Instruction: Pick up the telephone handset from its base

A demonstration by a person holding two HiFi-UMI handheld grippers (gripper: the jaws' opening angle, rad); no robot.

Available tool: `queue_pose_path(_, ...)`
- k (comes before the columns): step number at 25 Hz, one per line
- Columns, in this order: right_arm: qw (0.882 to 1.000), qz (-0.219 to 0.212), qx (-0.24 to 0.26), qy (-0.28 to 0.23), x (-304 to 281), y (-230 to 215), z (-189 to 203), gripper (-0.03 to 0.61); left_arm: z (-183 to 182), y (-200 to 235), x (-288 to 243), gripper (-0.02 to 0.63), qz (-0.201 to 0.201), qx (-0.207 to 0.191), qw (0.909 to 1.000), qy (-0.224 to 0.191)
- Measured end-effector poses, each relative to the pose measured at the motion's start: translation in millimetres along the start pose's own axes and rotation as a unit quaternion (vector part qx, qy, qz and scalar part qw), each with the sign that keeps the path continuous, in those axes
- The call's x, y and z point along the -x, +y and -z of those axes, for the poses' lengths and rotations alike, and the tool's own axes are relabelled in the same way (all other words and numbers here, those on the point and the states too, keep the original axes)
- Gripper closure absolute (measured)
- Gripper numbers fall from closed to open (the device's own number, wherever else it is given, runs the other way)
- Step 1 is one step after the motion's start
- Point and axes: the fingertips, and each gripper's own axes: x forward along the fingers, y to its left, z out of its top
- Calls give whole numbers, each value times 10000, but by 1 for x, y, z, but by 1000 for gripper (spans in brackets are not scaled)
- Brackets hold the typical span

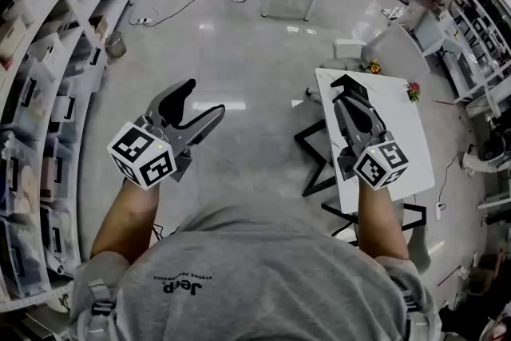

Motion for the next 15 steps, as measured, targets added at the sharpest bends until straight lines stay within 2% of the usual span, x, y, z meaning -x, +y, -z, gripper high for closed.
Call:
queue_pose_path(4,9999,28,-68,77,-36,-18,12,574,6,36,-17,230,-13,95,9999,34)
queue_pose_path(9,9996,-119,-187,147,-69,-57,18,574,10,61,-57,230,-159,208,9996,134)
queue_pose_path(15,9977,-546,-392,60,-131,-139,29,574,19,88,-133,230,-551,150,9982,209)
